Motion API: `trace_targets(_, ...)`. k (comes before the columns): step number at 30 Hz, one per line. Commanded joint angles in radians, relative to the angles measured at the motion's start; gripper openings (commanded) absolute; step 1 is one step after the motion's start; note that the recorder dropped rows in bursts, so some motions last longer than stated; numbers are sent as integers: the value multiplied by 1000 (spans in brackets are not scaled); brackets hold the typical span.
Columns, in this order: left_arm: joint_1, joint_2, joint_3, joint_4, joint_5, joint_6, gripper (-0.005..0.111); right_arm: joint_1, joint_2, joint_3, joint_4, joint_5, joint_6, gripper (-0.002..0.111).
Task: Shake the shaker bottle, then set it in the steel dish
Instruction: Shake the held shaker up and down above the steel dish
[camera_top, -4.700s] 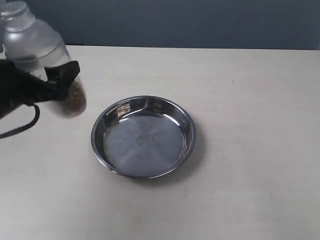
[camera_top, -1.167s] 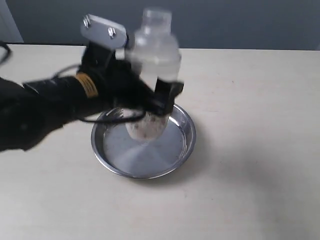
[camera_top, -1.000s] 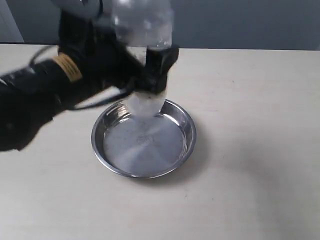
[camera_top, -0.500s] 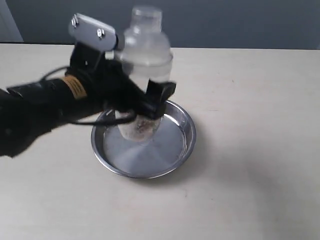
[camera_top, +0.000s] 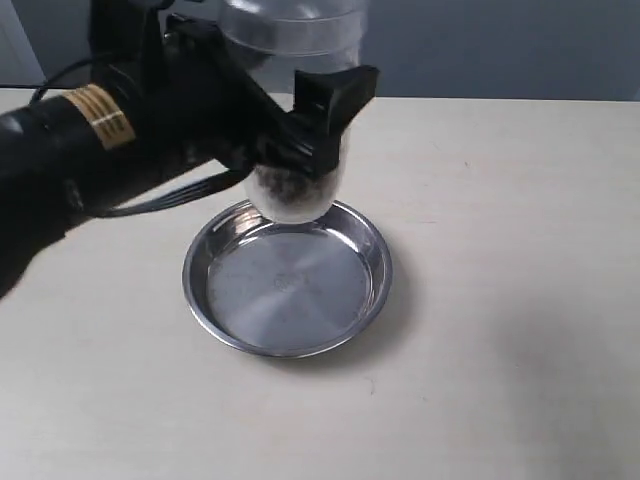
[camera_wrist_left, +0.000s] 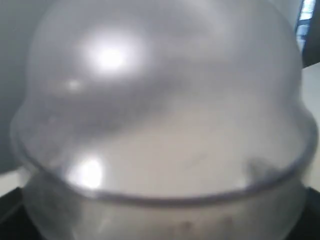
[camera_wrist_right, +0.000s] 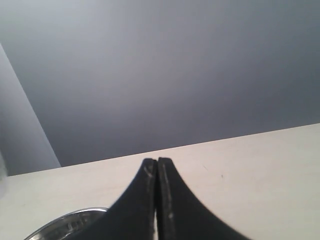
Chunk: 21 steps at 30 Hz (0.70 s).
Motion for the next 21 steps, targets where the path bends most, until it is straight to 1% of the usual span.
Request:
trace_targets(1, 4, 109, 78, -77, -93, -14, 0, -1, -4, 2, -1, 2, -4, -1)
trace_targets(3, -7, -7, 9, -6, -121, -12, 0, -1, -4, 2, -1, -7, -4, -1)
trace_targets(4, -7, -51, -27, 32, -80, -5, 0, -1, -4, 2, -1, -7, -4, -1)
trace_targets(5, -7, -62, -37, 42, -28, -5, 0, -1, -4, 2, -1, 0, -4, -1)
trace_targets(6, -7, -51, -24, 31, 42, -5, 0, -1, -4, 2, -1, 7, -4, -1)
trace_targets(7, 14, 38, 64, 0, 99, -7, 0, -1, -4, 2, -1, 8, -4, -1)
trace_targets(8, 20, 93, 99, -36, 68, -18, 0, -1, -4, 2, -1, 1, -4, -1)
trace_targets(9, 18, 102, 100, -61, -7, -33, 0, -1, -4, 2, -1, -1, -4, -1)
trace_targets(10, 9, 56, 68, -17, -40, -44, 0, -1, -4, 2, -1, 1, -4, -1)
trace_targets(11, -4, -46, 5, 46, -35, -39, 0, -1, -4, 2, -1, -4, -4, -1)
trace_targets(12, -4, -78, -19, 64, -8, -21, 0, -1, -4, 2, -1, -4, -4, -1)
trace_targets(13, 5, -49, 17, 11, 53, 2, 0, -1, -4, 2, -1, -1, -4, -1)
trace_targets(14, 15, -10, 65, -22, 55, 19, 0, -1, -4, 2, -1, -1, -4, -1)
trace_targets(15, 27, 83, 125, -101, 2, 0, 0, -1, -4, 2, -1, -1, -4, -1)
trace_targets(16, 25, 62, 110, -90, -66, -37, 0, -1, -4, 2, -1, 1, -4, -1)
trace_targets(17, 14, -14, 64, -21, -111, -41, 0, -1, -4, 2, -1, 1, -4, -1)
trace_targets(18, 8, -87, -4, 59, -73, -28, 0, -1, -4, 2, -1, -4, -4, -1)
trace_targets(19, 8, -110, -18, 64, 5, -24, 0, -1, -4, 2, -1, -4, -4, -1)
trace_targets(20, 10, -54, 38, 18, 96, -4, 0, -1, -4, 2, -1, 0, -4, -1)
trace_targets(21, 18, 26, 116, -28, 81, 7, 0, -1, -4, 2, -1, 0, -4, -1)
